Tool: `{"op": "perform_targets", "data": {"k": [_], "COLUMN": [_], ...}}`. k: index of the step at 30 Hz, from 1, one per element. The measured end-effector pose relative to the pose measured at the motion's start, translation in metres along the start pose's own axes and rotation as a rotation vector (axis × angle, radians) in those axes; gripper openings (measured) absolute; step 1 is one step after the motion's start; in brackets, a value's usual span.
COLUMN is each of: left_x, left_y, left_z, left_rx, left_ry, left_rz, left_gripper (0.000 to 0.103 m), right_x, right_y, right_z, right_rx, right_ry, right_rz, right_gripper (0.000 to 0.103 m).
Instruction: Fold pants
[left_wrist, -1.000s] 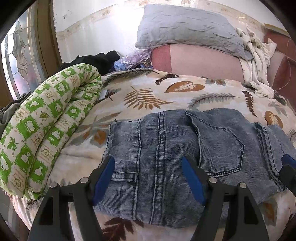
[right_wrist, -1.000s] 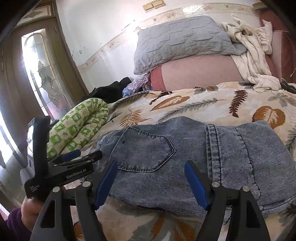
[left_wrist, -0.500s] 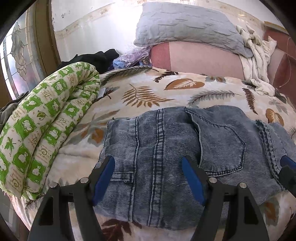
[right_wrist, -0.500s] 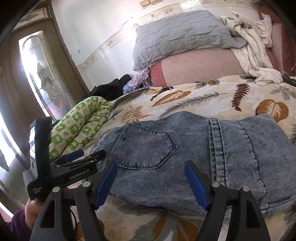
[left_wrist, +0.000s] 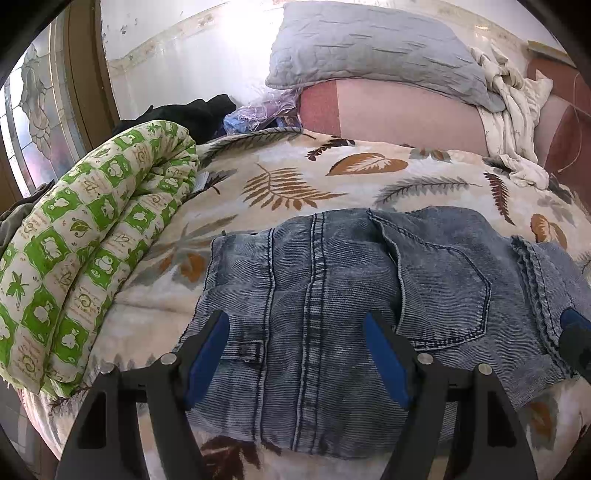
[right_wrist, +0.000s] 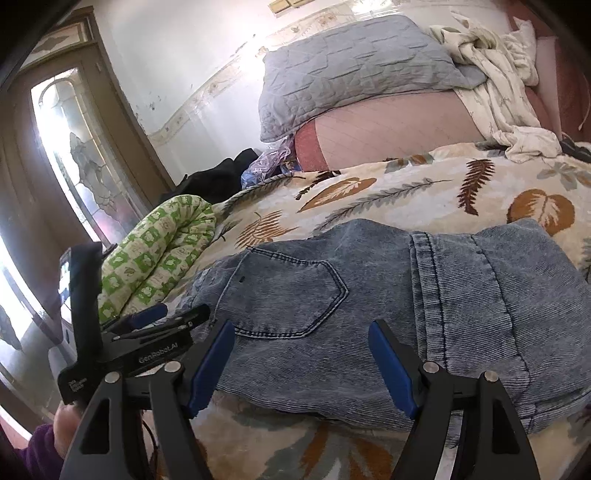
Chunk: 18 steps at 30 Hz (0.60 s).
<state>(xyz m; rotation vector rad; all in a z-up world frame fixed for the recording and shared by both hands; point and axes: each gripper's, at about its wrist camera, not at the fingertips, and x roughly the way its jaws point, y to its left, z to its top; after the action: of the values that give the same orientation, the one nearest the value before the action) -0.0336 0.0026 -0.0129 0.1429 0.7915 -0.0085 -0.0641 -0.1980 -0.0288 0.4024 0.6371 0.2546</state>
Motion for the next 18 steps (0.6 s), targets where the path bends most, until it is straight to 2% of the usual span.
{"op": "perform_targets", "data": {"k": [5, 9, 12, 14, 16, 18], "left_x": [-0.008, -0.024, -0.035, -0.039, -0.038, -0.031], "left_y": [0.007, 0.022, 0.046, 0.067, 0.087, 0.106], "left_z": [0.000, -0.003, -0.011, -0.020, -0.030, -0.041], "left_rx": [-0.035, -0.116, -0.241, -0.360, -0.451, -0.544], "left_ry": [-0.011, -0.055, -0.071, -0.059, -0.024, 0.032], "left_rz": [-0.010, 0.029, 0.054, 0.088, 0.106, 0.135], "left_gripper": [0.076, 0.076, 0.076, 0.076, 0.078, 0.084], "right_x": [0.001, 0.003, 0.016, 0.027, 0.042, 0.062], "right_y": [0.001, 0.013, 0.031, 0.047, 0.065, 0.087], "right_z": [-0.001, 0.011, 0.032, 0.047, 0.064, 0.080], "right_rx": [-0.022, -0.059, -0.071, -0.085, -0.097, -0.130], "right_ry": [0.006, 0.018, 0.062, 0.100, 0.142, 0.205], "right_rz": [-0.042, -0.042, 0.008, 0.039, 0.074, 0.091], "right_gripper": [0.078, 0.078, 0.078, 0.078, 0.078, 0.080]}}
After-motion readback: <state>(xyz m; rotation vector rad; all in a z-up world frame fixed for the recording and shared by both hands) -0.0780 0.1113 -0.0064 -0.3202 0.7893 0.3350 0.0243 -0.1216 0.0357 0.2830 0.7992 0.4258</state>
